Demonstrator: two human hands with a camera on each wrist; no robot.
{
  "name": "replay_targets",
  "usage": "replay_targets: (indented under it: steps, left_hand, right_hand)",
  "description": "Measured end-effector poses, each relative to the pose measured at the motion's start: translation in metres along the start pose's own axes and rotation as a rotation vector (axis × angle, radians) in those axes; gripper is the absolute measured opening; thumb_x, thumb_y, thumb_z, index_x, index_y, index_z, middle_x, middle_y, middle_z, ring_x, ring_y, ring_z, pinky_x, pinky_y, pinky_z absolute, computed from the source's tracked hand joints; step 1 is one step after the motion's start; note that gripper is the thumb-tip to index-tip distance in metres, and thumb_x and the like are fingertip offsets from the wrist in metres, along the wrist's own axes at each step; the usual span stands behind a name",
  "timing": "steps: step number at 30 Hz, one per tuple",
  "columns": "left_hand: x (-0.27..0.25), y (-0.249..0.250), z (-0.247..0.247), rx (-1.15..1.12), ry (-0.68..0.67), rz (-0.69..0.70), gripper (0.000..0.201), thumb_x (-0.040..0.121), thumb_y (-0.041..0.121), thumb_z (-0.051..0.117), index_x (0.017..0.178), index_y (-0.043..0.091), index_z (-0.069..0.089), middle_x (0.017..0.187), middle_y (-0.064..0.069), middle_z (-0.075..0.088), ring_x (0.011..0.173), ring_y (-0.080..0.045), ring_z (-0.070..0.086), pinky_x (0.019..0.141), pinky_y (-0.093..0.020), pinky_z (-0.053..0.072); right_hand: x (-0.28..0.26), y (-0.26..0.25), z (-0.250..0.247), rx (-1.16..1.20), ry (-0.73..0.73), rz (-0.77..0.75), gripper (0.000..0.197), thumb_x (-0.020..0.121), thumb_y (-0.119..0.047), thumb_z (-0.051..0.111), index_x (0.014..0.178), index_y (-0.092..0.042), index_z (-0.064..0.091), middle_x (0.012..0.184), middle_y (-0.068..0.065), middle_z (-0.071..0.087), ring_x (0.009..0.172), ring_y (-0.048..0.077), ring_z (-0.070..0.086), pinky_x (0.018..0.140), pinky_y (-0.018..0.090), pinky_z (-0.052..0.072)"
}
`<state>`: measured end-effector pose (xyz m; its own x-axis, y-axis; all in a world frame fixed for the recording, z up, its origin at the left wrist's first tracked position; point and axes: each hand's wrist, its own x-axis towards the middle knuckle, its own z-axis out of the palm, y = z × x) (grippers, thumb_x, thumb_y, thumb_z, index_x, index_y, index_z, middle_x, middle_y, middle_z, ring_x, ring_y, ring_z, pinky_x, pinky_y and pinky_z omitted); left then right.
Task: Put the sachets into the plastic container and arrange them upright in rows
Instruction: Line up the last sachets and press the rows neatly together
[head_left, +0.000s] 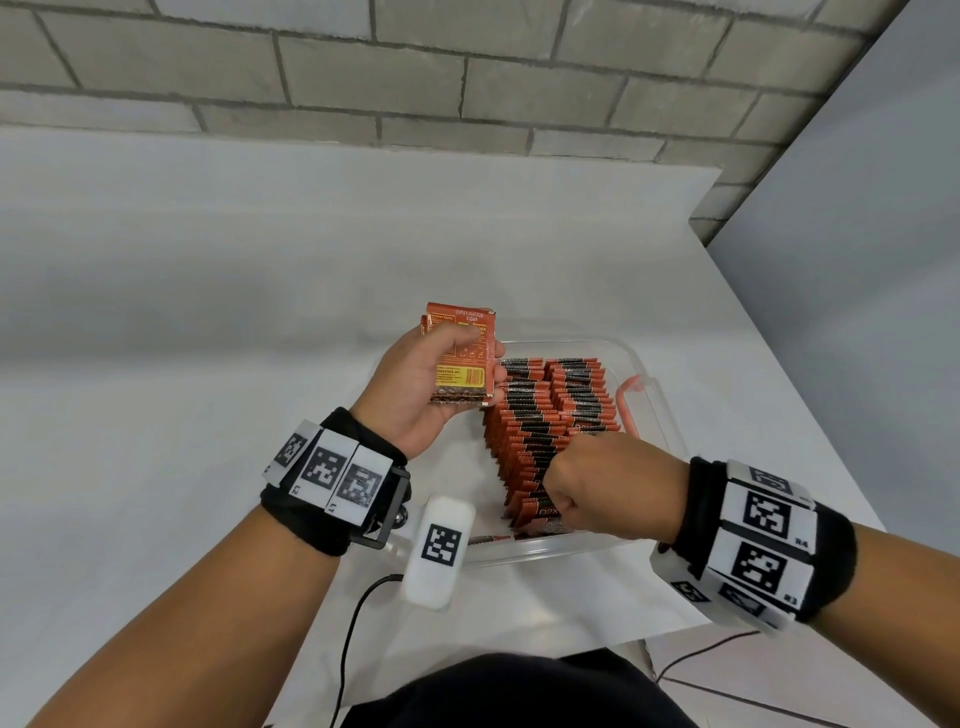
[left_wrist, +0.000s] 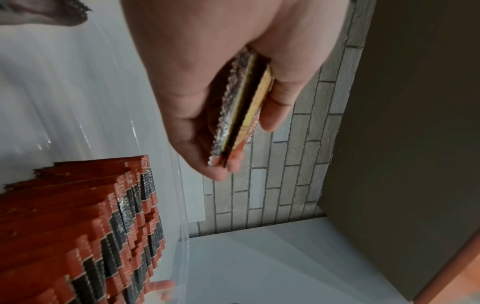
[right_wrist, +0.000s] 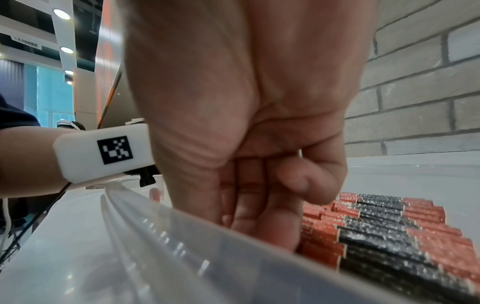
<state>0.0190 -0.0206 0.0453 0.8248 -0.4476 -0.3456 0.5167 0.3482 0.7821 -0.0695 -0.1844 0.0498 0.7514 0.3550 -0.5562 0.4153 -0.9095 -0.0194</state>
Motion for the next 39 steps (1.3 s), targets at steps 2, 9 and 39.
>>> replay_targets:
  steps: [2, 9, 39]
  left_hand:
    - [-0.001, 0.000, 0.000, -0.001, -0.002, 0.002, 0.014, 0.094, 0.010, 0.049, 0.094, 0.005, 0.061, 0.076, -0.010, 0.069, 0.062, -0.021, 0.065, 0.059, -0.032, 0.056]
    - [-0.002, -0.002, 0.000, 0.002, -0.016, 0.004, 0.014, 0.094, 0.011, 0.049, 0.099, 0.006, 0.061, 0.077, -0.010, 0.070, 0.064, -0.021, 0.066, 0.062, -0.033, 0.057]
    - [-0.006, 0.005, 0.012, -0.023, -0.059, -0.092, 0.043, 0.086, 0.042, 0.055, 0.111, 0.008, 0.060, 0.090, -0.017, 0.062, 0.073, -0.025, 0.063, 0.065, -0.041, 0.058]
  right_hand:
    - [-0.001, 0.000, -0.001, 0.005, -0.003, -0.003, 0.019, 0.083, -0.002, 0.046, 0.071, -0.009, 0.057, 0.069, 0.008, 0.056, 0.063, 0.023, 0.054, 0.059, 0.030, 0.048]
    - [0.004, -0.004, 0.001, -0.064, 0.005, 0.014, 0.029, 0.080, 0.000, 0.048, 0.055, -0.013, 0.040, 0.054, 0.002, 0.040, 0.054, 0.022, 0.046, 0.050, 0.027, 0.040]
    - [-0.001, 0.017, -0.044, 0.759, 0.896, 0.068, 0.023, 0.076, -0.009, 0.075, 0.076, -0.023, 0.057, 0.083, -0.010, 0.049, 0.073, 0.004, 0.049, 0.064, 0.012, 0.038]
